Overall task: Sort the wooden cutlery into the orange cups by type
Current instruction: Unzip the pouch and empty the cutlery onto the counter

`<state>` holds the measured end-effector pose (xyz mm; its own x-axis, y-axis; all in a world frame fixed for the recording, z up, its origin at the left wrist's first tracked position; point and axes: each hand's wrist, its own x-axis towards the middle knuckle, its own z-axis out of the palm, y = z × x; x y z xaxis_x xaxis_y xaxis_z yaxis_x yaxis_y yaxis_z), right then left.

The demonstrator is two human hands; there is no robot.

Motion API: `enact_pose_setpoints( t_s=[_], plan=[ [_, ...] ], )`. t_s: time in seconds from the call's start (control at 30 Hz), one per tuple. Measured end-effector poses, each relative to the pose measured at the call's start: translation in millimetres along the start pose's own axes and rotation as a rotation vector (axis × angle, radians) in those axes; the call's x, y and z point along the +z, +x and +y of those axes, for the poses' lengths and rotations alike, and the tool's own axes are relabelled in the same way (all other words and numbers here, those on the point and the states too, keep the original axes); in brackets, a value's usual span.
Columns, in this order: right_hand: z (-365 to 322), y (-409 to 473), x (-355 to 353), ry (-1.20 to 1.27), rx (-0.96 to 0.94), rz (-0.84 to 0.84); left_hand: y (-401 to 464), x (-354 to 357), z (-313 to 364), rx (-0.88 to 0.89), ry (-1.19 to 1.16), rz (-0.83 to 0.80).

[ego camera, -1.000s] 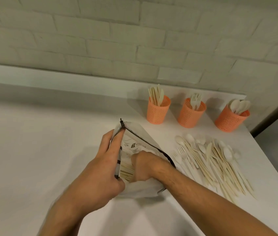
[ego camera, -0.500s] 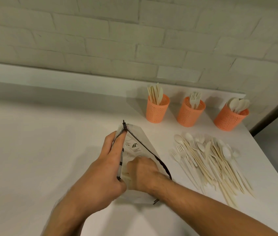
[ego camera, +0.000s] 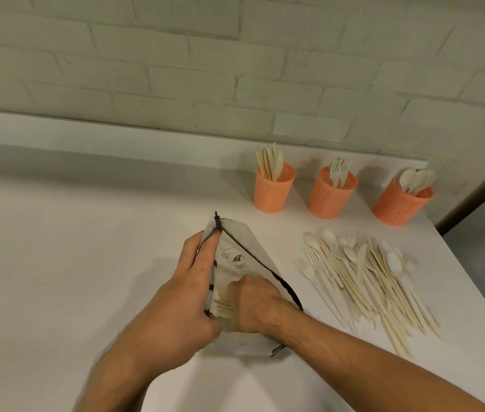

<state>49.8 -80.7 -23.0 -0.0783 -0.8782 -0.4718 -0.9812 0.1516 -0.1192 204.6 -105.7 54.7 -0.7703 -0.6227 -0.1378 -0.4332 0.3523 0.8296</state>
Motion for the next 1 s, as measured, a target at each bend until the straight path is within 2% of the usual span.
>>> enact_pose_setpoints(
  t_s=[0.2,0.4,0.57,0.77,0.9,1.0],
  plan=[
    [7.6,1.2,-13.2,0.039,0.047,0.014,1.4,0.0,-3.9,-0.032,0.059,0.012],
    [3.3,3.1,-23.8,-0.037,0.158,0.065,5.9,1.2,-2.3,-0.021,0.092,0.01],
    [-5.8,4.6,-34.2,-0.068,0.21,-0.015,10.3,2.4,-2.1,-0.026,0.09,0.011],
    [-16.5,-16.3,-64.2,-0.181,0.142,-0.037,22.0,6.9,-5.9,-0.058,0.071,0.072],
    [1.2,-52.7,-80.5,-0.031,0.106,0.052,37.0,6.1,-10.9,-0.048,0.021,0.165],
    [38.7,-82.3,-86.5,0.253,0.109,0.072,47.0,3.2,-14.0,-0.07,-0.005,0.236]
  ],
)
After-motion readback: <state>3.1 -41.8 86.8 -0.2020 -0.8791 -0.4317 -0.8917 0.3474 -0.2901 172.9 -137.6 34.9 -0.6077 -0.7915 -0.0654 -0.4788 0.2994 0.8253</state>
